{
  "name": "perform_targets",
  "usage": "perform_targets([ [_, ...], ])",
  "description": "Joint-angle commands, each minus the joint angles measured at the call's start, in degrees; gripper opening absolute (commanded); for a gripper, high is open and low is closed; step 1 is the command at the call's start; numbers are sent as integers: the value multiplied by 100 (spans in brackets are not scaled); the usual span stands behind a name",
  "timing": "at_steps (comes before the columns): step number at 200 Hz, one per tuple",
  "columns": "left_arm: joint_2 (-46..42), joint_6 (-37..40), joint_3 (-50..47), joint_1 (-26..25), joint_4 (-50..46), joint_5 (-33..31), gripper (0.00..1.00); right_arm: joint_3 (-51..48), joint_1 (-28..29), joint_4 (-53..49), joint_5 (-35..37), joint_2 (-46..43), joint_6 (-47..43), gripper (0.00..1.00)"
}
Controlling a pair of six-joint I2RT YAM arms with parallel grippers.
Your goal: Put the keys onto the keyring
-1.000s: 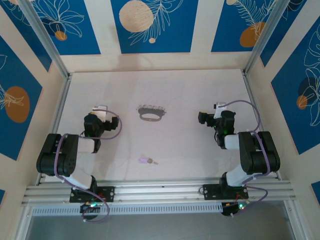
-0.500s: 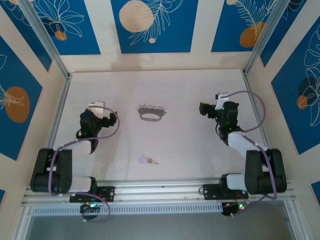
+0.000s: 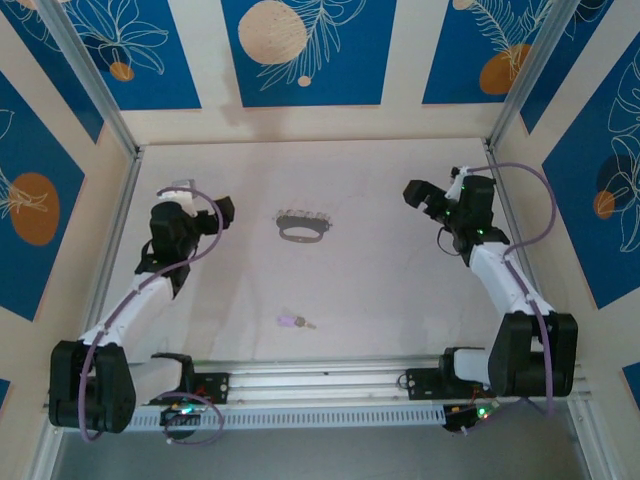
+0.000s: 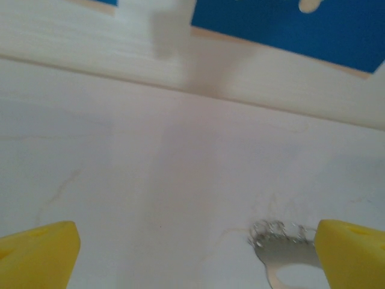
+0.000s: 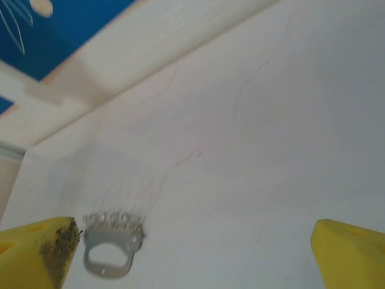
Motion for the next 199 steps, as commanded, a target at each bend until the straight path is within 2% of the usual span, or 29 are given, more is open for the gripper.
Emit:
perform_targets([
  [1,-11,-394,257,-346,-803,110,100,149,370,-478,-613,295,131,97],
  [27,194,-698,134,-683,-896,125,100,84,840,-409,-867,701,107,86],
  [49,569,-925,-9,-1001,-613,125,100,117,1254,-343,-910,1108,137,81],
  [91,1635,-1343,88,-1435,51,322,100,840,1849,-385,-1092,2333,57,69],
  [102,1900,-1402,159,-1479,197,373,100,1101,1933,-409,-1230,2671,53,63],
  [116,2167,-1412,328,-1518,222,389,100,1396,2042,-400,-1253,3033,78,62],
  [149,2611,-1395,692,-1544,219,389,100,2133,2204,-566,-1341,3739,79,53],
  [184,2817,-1368,928,-1543,265,500,100,2629,2320,-867,-1250,4127,-39,41],
  [199,2852,-1363,961,-1543,314,541,100,2710,2376,-984,-1107,4179,-109,39],
])
